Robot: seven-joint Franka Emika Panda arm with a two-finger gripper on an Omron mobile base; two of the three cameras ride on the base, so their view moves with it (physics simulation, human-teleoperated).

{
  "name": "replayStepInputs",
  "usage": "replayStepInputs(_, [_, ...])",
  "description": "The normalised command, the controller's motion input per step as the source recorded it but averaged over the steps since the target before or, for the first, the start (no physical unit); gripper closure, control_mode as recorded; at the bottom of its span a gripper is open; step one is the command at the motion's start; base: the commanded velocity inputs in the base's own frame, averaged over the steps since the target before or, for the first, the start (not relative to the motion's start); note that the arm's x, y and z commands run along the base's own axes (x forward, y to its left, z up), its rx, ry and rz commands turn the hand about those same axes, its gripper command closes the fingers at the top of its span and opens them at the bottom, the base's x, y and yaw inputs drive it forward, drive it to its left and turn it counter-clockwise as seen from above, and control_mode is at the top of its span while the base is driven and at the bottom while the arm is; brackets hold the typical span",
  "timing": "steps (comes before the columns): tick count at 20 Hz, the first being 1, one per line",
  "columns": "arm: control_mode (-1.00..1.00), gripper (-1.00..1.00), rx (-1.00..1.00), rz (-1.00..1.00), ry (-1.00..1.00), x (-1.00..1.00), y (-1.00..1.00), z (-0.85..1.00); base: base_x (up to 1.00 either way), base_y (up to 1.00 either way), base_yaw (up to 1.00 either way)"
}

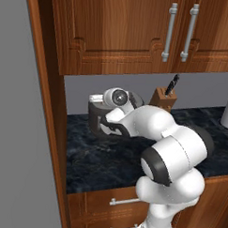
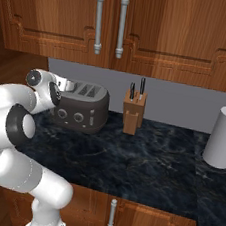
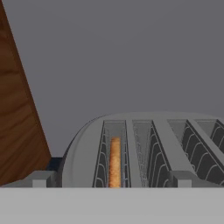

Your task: Start the toaster. Once the lever pops up, take the bread to the plate on the dining counter.

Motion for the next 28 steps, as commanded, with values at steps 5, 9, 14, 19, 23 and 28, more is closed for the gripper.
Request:
replayStepInputs(5, [-1.0,-1.0,0.0,0.0,0.0,0.0,0.0,0.0,0.0,0.0,0.0])
replayStepInputs(9, [-1.0,-1.0,0.0,0.0,0.0,0.0,0.0,0.0,0.0,0.0,0.0])
replayStepInputs(14, [-1.0,-1.0,0.0,0.0,0.0,0.0,0.0,0.0,0.0,0.0,0.0])
replayStepInputs(19, [-1.0,-1.0,0.0,0.0,0.0,0.0,0.0,0.0,0.0,0.0,0.0])
replayStepInputs(23, [-1.0,-1.0,0.0,0.0,0.0,0.0,0.0,0.0,0.0,0.0,0.0])
replayStepInputs(28, [-1.0,-1.0,0.0,0.0,0.0,0.0,0.0,0.0,0.0,0.0,0.0])
